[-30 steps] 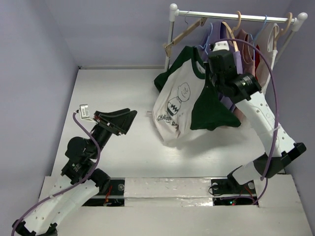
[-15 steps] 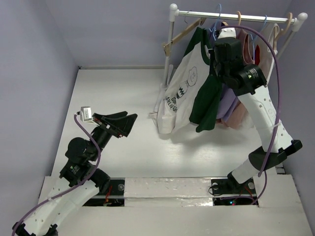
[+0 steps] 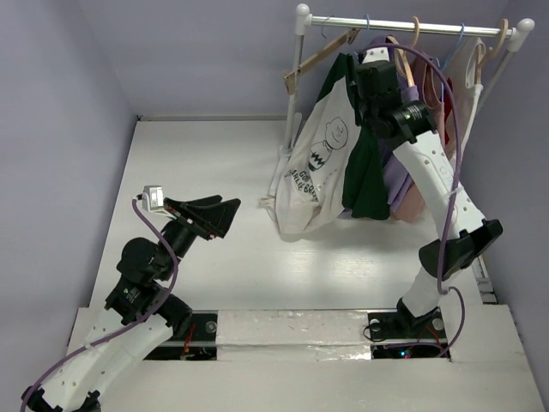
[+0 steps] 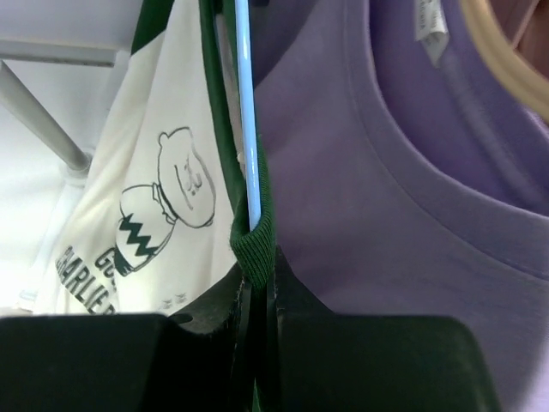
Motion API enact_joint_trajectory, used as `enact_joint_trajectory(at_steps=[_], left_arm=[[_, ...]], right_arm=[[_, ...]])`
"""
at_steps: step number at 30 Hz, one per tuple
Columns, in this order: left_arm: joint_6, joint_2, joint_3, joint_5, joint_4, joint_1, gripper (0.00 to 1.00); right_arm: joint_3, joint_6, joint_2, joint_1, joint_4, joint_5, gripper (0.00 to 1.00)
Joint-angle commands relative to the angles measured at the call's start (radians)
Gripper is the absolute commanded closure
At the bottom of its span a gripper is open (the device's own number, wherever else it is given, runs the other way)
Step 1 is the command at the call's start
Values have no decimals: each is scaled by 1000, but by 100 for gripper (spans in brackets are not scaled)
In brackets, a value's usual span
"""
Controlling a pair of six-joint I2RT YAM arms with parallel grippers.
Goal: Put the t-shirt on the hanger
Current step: Place the hanger at the clothesline, then reset both arms
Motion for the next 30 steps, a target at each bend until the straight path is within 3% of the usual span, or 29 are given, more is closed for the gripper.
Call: enact_joint_trajectory(at_steps=[1, 2, 4, 5, 7, 10, 16, 19, 20, 24, 26, 30], left_arm=[[23, -2, 6, -8, 8, 4, 6], [25, -2, 7, -10, 3, 4, 3], [32, 3, 21, -14, -18, 4, 1], [37, 7, 27, -23, -28, 4, 1], [44, 14, 56, -46, -60, 4, 1], [57, 21, 82, -65, -80, 4, 1], [86, 40, 156, -131, -135, 4, 1], [109, 34, 208, -164, -152, 4, 1], [118, 35, 224, -183, -152, 4, 1], [195, 29, 363, -299, -288, 4, 1], [241, 5, 408, -399, -339, 4, 1], [291, -66, 446, -468, -381, 4, 1]], right_arm=[[-73, 1, -61, -9, 164, 8, 100], [-105, 4, -81, -9, 186, 15, 100], [-183, 10, -153, -9, 253, 22, 63], [-199, 15, -176, -9, 267, 17, 31], [-219, 37, -240, -9, 290, -6, 0], [-240, 57, -332, -9, 318, -26, 0], [-473, 122, -595, -9, 436, -105, 0], [-635, 192, -794, -9, 557, -274, 0], [-685, 212, -851, -9, 592, -397, 0], [-892, 269, -1138, -9, 743, -595, 0], [-926, 275, -1263, -9, 729, -542, 0], [-955, 274, -1408, -9, 671, -424, 0]])
